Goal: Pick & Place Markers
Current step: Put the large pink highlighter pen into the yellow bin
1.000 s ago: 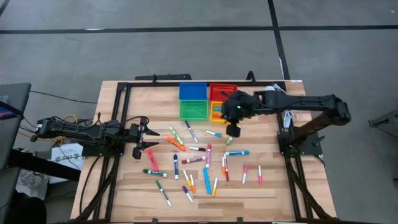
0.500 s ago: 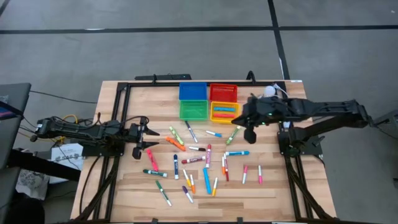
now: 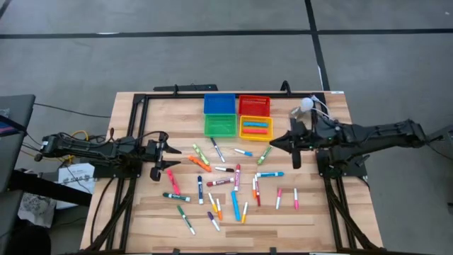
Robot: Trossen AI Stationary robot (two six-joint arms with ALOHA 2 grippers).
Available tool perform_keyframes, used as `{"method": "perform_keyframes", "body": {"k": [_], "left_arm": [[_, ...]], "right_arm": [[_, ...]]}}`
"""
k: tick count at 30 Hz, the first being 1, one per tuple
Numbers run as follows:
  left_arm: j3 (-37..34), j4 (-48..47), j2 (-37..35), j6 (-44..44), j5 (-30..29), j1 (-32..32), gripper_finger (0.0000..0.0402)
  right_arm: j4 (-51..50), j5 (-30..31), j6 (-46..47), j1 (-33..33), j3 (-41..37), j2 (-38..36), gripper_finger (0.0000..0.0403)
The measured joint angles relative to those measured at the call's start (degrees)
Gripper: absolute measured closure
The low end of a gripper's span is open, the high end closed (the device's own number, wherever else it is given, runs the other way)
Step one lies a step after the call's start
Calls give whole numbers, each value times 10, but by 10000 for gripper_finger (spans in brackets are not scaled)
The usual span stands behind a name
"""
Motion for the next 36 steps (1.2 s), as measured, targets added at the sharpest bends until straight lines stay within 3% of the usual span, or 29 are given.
{"method": "perform_keyframes", "body": {"k": [6,16,23,29,36], "left_arm": [[0,12,0,0,0,0,224],[0,46,0,-4,0,0,224],[21,48,14,-102,0,0,224],[81,48,86,-149,13,0,224],[191,48,244,-151,79,0,224]], "right_arm": [[69,0,1,9,-62,-51,402],[82,-1,0,11,-114,-174,402],[87,5,9,11,-152,-285,402],[80,32,14,11,-181,-359,402],[80,32,14,11,-197,-401,402]]}}
